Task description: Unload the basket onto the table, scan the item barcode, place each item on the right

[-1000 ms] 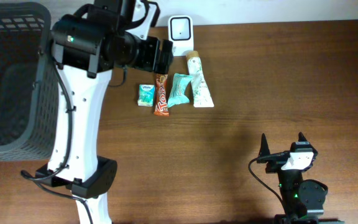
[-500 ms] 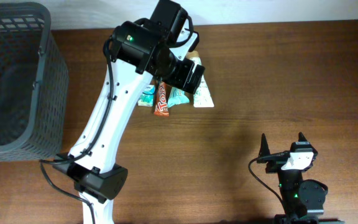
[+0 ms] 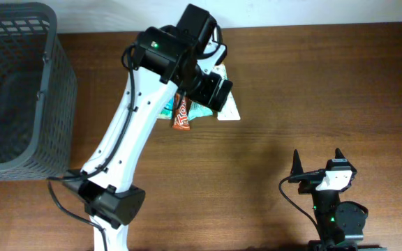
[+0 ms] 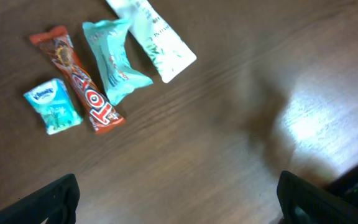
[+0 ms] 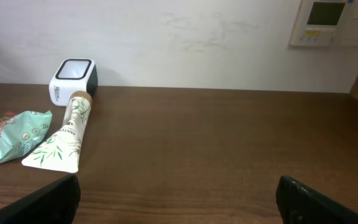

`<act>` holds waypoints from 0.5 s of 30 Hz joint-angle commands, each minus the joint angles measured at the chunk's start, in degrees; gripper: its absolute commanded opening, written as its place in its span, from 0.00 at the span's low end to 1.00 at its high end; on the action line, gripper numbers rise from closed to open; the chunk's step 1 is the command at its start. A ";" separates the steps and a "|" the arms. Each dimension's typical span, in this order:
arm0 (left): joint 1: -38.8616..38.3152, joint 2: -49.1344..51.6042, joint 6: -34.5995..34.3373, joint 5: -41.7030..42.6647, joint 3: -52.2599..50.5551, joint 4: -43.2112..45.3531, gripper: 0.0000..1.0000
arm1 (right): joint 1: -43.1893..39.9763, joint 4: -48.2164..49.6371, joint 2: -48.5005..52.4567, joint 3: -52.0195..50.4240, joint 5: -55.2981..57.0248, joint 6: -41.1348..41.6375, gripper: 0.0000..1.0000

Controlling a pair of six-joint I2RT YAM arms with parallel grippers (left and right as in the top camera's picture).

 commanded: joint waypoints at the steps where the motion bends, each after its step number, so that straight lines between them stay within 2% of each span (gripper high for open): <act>1: -0.33 0.33 -1.81 -0.46 -3.74 0.72 0.99 | -0.17 -0.20 -0.22 -0.42 0.50 0.46 0.99; 4: -0.26 0.35 -2.51 -1.55 -7.50 3.80 0.99 | -0.17 -0.20 -0.22 -0.42 0.50 0.46 0.99; 7: -0.09 0.35 -9.07 -11.54 -9.75 6.84 0.99 | -0.17 -0.20 -0.22 -0.42 0.50 0.48 0.99; 9: 0.98 0.35 -14.71 -21.62 -9.92 8.11 0.99 | -0.17 -0.20 -0.22 -0.42 0.50 0.46 0.99; 10: 2.03 0.33 -15.34 -23.78 -9.92 8.72 0.99 | -0.17 -0.20 -0.22 -0.42 0.50 0.46 0.99; 15: 8.70 0.33 -15.37 -23.93 -9.92 10.71 0.99 | -0.17 -0.20 -0.22 -0.42 0.50 0.46 0.99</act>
